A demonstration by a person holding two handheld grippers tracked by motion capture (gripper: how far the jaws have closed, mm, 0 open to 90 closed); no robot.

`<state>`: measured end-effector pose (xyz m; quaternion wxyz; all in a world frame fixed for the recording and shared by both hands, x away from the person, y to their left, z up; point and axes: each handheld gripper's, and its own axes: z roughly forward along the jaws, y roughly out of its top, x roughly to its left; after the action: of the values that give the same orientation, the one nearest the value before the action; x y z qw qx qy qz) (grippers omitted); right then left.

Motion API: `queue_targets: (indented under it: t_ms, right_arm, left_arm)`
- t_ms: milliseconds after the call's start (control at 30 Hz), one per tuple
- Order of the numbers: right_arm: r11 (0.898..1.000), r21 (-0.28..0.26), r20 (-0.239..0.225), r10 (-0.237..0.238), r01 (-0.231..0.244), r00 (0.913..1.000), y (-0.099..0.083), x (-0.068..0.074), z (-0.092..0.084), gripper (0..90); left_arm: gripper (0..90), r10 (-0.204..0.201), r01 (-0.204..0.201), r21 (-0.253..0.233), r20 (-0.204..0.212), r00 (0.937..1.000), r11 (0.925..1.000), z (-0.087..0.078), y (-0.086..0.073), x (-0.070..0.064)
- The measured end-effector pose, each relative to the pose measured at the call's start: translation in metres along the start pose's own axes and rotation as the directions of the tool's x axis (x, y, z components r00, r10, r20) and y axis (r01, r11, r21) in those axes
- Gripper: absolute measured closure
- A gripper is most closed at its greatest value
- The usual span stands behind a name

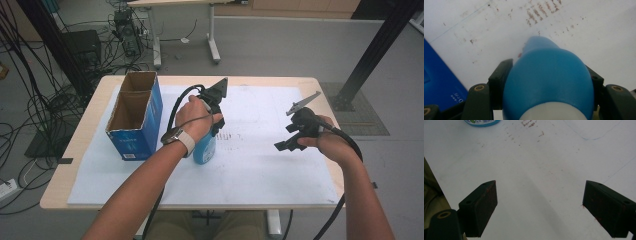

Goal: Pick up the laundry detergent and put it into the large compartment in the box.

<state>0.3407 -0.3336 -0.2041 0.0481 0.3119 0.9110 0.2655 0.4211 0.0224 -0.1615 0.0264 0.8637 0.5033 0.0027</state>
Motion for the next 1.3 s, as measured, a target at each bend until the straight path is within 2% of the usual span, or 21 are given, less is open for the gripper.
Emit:
queue_targets:
  t_ms: [1300]
  right_arm:
    - [1.000, 0.003, -0.002, -0.004, 0.004, 1.0000, 0.0019, 0.0002, 0.0005, 12.5]
  left_arm:
    - [38.7, -0.006, 0.006, -0.008, 0.000, 1.0000, 1.0000, 0.0000, -0.0016, 0.0000]
